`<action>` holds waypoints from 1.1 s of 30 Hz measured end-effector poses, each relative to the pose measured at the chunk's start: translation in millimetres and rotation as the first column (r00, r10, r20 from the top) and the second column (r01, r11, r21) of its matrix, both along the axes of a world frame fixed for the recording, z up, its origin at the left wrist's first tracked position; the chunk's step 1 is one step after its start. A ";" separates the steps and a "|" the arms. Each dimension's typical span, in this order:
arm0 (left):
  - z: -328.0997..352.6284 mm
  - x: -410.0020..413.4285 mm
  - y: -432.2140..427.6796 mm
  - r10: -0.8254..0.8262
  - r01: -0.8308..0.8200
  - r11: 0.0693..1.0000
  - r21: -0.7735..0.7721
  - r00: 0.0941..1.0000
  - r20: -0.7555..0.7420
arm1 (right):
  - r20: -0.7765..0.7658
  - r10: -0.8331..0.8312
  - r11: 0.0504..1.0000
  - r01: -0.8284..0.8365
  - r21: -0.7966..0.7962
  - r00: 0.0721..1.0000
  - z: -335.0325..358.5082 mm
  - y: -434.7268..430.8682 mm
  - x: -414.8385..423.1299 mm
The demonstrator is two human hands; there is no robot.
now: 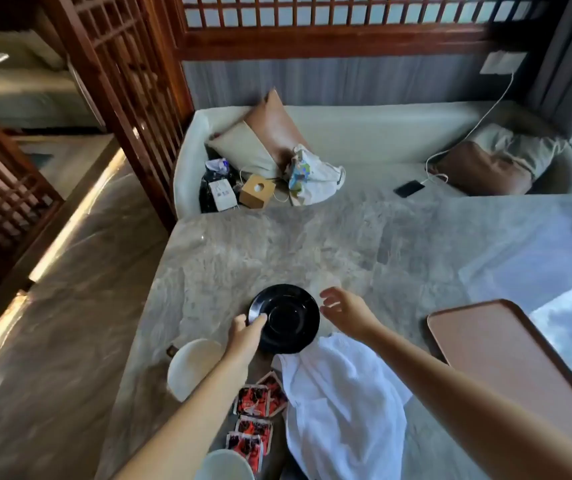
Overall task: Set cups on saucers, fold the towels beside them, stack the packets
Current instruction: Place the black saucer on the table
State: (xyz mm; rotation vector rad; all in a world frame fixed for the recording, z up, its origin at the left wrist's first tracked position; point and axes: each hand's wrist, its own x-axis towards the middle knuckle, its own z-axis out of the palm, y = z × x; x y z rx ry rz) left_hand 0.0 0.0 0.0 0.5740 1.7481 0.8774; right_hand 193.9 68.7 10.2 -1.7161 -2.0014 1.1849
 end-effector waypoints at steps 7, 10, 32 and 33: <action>-43.7 22.6 16.5 0.166 -0.181 0.977 -0.115 0.978 -0.126 | 0.049 -0.027 0.987 0.034 -0.156 0.998 -48.1 26.0 -5.2; -59.4 14.5 21.8 0.169 -0.190 0.975 -0.119 0.972 -0.163 | 0.039 -0.050 0.983 0.056 -0.175 0.998 -60.6 32.7 -7.4; -67.0 55.0 108.0 -0.068 0.082 0.994 0.072 0.980 -0.185 | -0.109 -0.399 0.917 0.398 -0.035 0.910 -90.5 72.3 42.8; -65.3 55.1 107.9 -0.072 0.084 0.995 0.061 0.981 -0.180 | -0.110 -0.403 0.915 0.401 -0.044 0.909 -92.1 72.2 44.1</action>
